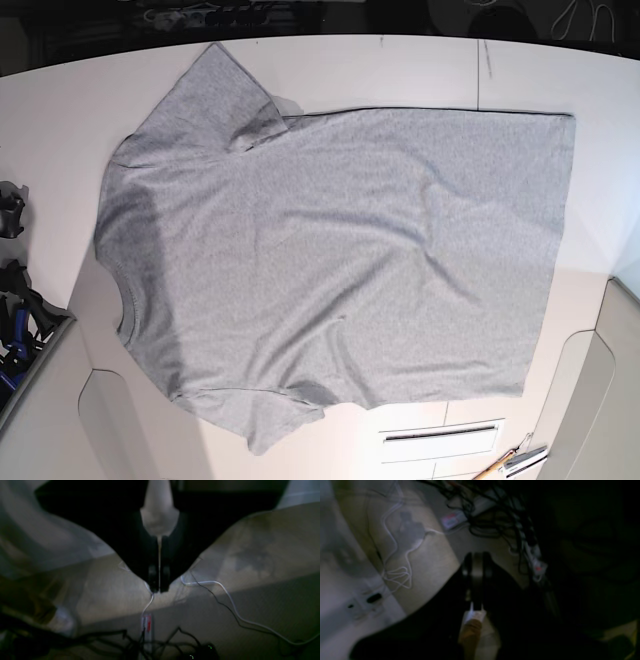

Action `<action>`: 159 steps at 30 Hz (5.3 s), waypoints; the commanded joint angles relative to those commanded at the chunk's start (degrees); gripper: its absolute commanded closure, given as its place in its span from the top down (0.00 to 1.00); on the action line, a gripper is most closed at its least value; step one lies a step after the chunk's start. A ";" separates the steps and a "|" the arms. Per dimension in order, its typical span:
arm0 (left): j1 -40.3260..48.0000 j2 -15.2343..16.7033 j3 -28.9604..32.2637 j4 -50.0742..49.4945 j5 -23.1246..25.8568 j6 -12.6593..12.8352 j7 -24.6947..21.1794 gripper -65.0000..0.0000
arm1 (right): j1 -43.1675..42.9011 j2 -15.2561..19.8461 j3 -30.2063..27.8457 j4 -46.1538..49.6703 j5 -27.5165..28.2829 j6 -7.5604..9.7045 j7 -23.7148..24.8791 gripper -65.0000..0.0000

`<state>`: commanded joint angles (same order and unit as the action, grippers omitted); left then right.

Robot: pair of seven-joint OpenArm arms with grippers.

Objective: Fold the T-shirt properly
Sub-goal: 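Move both grippers from rest toward the grey T-shirt's shoulders, then grasp the shirt's shoulder edge with both grippers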

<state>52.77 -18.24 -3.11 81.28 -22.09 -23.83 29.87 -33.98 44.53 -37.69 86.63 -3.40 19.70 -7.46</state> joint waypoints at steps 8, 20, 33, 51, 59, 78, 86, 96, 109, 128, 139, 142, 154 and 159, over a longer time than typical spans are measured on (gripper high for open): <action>8.79 -0.02 -12.83 18.05 -0.04 0.04 0.02 0.03 | -4.15 1.77 11.45 15.82 5.11 0.00 -0.09 0.00; 9.97 -0.02 -28.06 37.97 -10.29 0.02 0.83 0.03 | -4.09 -6.16 35.78 22.67 25.18 -0.11 -11.06 0.00; 0.70 -0.04 -29.05 37.97 -11.08 1.36 0.85 0.47 | -3.85 -16.31 52.94 22.51 42.01 -6.49 -26.95 0.40; -18.32 -9.07 -29.05 14.01 -19.78 0.37 3.78 0.47 | -2.73 -20.63 52.94 15.23 43.32 -6.01 -28.30 0.57; -22.29 -9.68 -29.05 4.98 -27.87 -4.44 9.68 0.47 | -2.71 -23.19 52.83 15.23 46.51 -3.82 -28.85 0.57; -22.29 -9.40 -22.34 4.98 -30.40 -6.43 10.40 0.46 | -0.63 -27.32 44.41 15.19 45.83 -3.23 -28.57 0.57; -22.38 -9.46 -22.36 5.03 -30.42 -6.51 10.14 0.00 | -0.59 -27.56 44.46 15.26 41.77 -3.17 -25.33 0.00; -21.94 -9.53 -24.76 6.93 -30.64 -16.17 10.25 0.00 | -1.20 -27.54 48.85 19.63 38.99 0.37 -30.84 0.00; -26.77 -9.55 -29.83 12.46 -26.95 -14.67 4.13 0.00 | 10.12 -27.52 59.04 26.18 44.33 5.22 -31.15 0.00; -54.64 -9.53 -21.55 -9.05 -12.81 -8.28 -0.33 0.00 | 54.49 -25.66 41.51 -18.47 33.68 8.59 -26.99 0.00; -55.34 -9.55 -21.68 -11.50 -14.93 -8.28 1.62 0.37 | 53.90 -25.66 42.29 -24.48 33.83 7.93 -29.73 0.43; -55.54 -9.70 -23.08 -9.60 -17.62 -9.11 8.41 0.37 | 53.05 -25.64 47.32 -22.67 34.77 7.96 -33.68 0.43; -53.48 -8.39 -31.30 -5.55 -27.69 -8.24 13.49 0.60 | 39.78 -25.66 64.61 -16.70 41.09 8.72 -33.05 0.43; -51.10 -5.40 -31.28 -5.81 -24.20 -6.75 11.21 0.60 | 37.07 -27.34 64.30 -16.81 42.91 9.05 -32.83 0.57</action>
<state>1.67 -23.64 -34.39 75.46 -46.28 -30.59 41.08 3.09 17.19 26.61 69.82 39.51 28.75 -40.29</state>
